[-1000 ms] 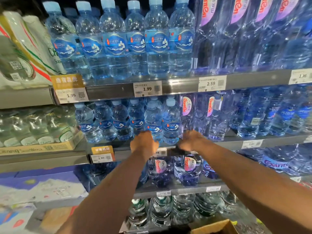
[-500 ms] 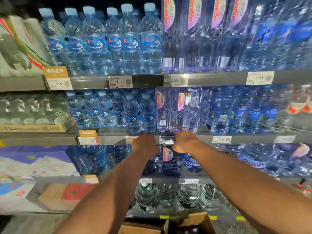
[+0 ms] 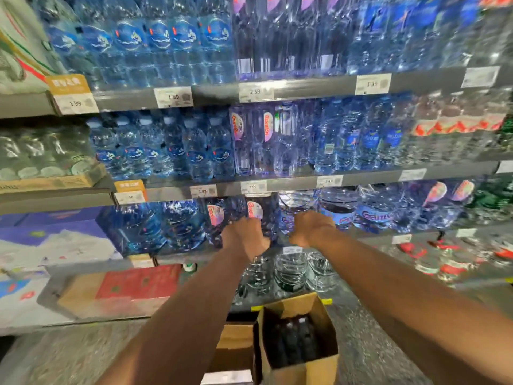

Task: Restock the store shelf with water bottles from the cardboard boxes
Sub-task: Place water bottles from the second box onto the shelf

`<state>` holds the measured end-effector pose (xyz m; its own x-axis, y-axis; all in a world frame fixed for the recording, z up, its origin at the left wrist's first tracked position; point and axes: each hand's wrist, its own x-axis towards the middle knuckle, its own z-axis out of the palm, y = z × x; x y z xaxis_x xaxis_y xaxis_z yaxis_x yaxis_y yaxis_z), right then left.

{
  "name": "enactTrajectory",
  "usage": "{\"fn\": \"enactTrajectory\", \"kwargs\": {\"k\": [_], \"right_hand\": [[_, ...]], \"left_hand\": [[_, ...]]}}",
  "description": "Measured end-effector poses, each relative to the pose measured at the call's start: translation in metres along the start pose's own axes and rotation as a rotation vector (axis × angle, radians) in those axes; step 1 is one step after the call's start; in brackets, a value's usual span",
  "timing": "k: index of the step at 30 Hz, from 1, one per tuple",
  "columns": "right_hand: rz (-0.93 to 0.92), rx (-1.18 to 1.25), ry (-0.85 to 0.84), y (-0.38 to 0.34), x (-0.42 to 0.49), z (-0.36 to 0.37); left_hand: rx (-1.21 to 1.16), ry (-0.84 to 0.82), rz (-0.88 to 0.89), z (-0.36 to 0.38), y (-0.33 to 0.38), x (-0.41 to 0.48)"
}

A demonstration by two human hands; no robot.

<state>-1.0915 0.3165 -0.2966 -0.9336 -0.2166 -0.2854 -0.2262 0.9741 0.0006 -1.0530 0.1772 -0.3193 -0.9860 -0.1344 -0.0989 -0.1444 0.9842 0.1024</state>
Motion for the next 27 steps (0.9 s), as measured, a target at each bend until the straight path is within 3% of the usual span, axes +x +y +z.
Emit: {"fn": "enactTrajectory", "kwargs": {"k": [11, 20, 27], "right_hand": [[-0.049, 0.001, -0.025, 0.005, -0.033, 0.060], [-0.131, -0.001, -0.167, 0.055, -0.004, 0.110], [-0.172, -0.061, -0.178, 0.095, 0.035, 0.155]], "left_hand": [[0.064, -0.097, -0.068, 0.043, 0.015, -0.048], [-0.026, -0.241, -0.091, 0.107, 0.066, -0.029], [-0.098, -0.303, -0.155, 0.159, 0.100, -0.007]]}}
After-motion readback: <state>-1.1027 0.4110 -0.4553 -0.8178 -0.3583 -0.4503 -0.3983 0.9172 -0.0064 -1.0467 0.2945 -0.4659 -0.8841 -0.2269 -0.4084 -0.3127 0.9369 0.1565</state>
